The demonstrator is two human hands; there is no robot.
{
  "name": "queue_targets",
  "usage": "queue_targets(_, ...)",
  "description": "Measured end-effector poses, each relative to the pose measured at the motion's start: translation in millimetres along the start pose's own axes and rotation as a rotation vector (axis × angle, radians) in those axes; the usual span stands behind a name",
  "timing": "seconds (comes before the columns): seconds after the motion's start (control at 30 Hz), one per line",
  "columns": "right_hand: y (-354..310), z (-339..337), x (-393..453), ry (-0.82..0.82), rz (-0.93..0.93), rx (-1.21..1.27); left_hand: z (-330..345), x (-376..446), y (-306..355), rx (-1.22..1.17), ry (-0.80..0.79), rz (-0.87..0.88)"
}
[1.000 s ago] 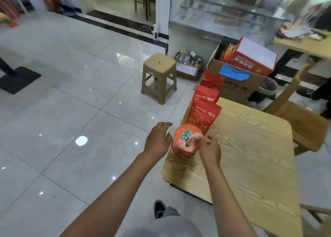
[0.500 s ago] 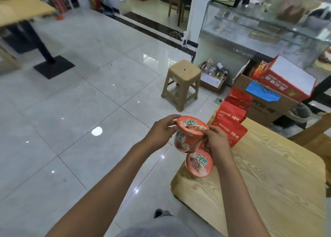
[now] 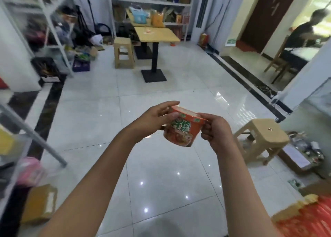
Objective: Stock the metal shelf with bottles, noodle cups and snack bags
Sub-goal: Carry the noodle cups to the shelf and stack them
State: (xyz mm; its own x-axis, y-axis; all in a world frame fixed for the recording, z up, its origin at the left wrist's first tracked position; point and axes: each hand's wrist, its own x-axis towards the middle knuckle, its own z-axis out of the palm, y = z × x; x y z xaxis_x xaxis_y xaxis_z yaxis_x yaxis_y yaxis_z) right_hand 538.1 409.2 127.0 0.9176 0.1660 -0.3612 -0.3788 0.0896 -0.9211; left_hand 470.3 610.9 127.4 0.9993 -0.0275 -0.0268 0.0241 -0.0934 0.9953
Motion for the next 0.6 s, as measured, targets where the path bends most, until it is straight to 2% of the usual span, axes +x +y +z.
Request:
queue_targets(0.13, -12, 129, -6, -0.161, -0.06, -0.105, -109, -56, 15, -0.004, 0.195, 0.024)
queue_targets(0.37, 0, 385, -54, -0.39, -0.248, -0.128, -286, -189, 44, -0.035, 0.747, 0.215)
queue_targets(0.47, 9, 467, -81, -0.473, -0.343, -0.116, -339, -236, 59, -0.014, 0.949, 0.274)
queue_targets(0.6, 24, 577, -127, -0.683, -0.514, -0.205, -406, -311, 77, 0.002, 1.178, 0.306)
